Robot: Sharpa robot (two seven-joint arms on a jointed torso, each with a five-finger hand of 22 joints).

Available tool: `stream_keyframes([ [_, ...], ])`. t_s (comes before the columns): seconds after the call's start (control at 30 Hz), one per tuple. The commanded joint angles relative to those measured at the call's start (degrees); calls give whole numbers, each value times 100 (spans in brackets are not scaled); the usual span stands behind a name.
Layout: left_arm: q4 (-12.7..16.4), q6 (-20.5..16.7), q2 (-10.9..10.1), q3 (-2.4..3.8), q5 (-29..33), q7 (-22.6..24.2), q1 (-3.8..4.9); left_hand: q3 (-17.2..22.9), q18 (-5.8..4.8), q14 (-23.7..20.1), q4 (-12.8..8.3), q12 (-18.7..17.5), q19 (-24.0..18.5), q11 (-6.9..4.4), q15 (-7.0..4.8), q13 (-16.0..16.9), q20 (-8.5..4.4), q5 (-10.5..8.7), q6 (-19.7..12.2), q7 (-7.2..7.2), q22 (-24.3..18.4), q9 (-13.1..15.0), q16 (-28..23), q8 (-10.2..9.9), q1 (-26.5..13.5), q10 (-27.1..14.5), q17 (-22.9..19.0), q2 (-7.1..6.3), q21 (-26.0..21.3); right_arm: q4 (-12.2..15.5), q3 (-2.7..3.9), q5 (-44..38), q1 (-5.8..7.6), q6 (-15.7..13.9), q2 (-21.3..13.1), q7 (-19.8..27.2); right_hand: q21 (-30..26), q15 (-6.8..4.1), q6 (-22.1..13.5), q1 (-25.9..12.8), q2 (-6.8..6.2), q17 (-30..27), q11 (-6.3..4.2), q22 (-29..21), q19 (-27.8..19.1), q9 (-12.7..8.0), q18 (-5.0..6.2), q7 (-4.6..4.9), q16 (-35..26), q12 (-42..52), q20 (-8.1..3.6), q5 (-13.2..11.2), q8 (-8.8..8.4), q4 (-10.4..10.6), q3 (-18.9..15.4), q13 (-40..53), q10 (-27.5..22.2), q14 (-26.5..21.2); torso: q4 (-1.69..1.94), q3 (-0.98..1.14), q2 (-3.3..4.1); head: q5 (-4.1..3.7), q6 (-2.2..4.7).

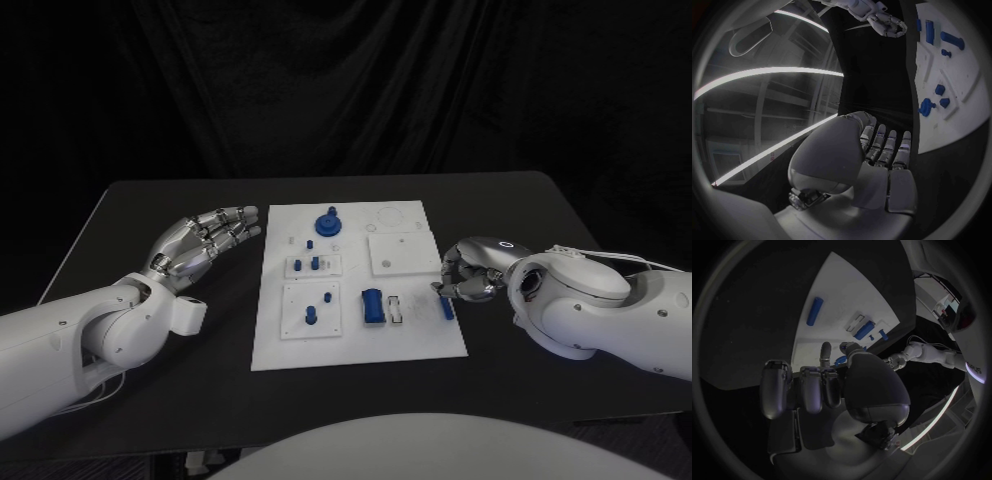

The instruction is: Assemble the parts on the task board

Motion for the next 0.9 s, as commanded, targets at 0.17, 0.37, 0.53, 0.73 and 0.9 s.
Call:
stream_keyframes([
  [0.17,-2,46,1,5,30,-9,-7,29,-43,28,9,20,27,-7,-8,-8,11,0,31,303,-8,10,23,31,-5,36,8,38,-6,-123,-2,-593,-113,130,73,-411,-1,52,20,-290,96,921,60,1233,361,-93,-25,63,19,16,39,-583,-104,187,-71,1508,588,500,-11,8,-13,-3,0],
  [0.37,-13,61,9,5,30,-17,-7,33,-43,24,9,19,28,-4,-6,-10,11,-6,30,305,-6,10,16,32,-6,37,7,39,-7,-212,-2,-614,-168,158,138,-448,51,65,46,-447,133,991,72,1252,382,-141,-37,74,42,16,53,-761,-142,187,-110,1508,588,514,-9,25,-1,-11,0],
  [0.53,-16,69,11,5,30,-27,-8,34,-43,24,9,19,25,-4,-6,-10,11,-7,30,306,-13,9,16,32,-7,37,6,39,-8,-286,-2,-620,-212,291,192,-508,32,69,38,-493,129,944,77,1245,377,-166,-32,79,32,16,58,-885,-170,180,-132,1508,588,505,8,15,-5,-28,0],
  [0.73,-16,74,9,5,30,-41,-9,37,-43,16,9,14,23,0,-6,-13,12,-9,28,308,-16,9,-1,32,-7,36,4,39,-9,-343,-2,-621,-285,348,232,-523,-16,96,18,-488,122,885,111,1230,362,-321,-21,119,17,16,81,-908,-383,172,-135,1508,588,493,1,15,3,-8,0],
  [0.9,-26,79,8,5,30,-53,-11,38,-44,13,9,11,19,2,-7,-14,12,-10,27,310,-23,9,-5,32,-8,35,3,38,-11,-396,-2,-622,-328,393,270,-527,-36,115,30,-451,99,864,133,1223,356,-430,-17,145,12,16,97,-904,-519,169,-135,1508,588,489,11,8,-4,8,0],
])
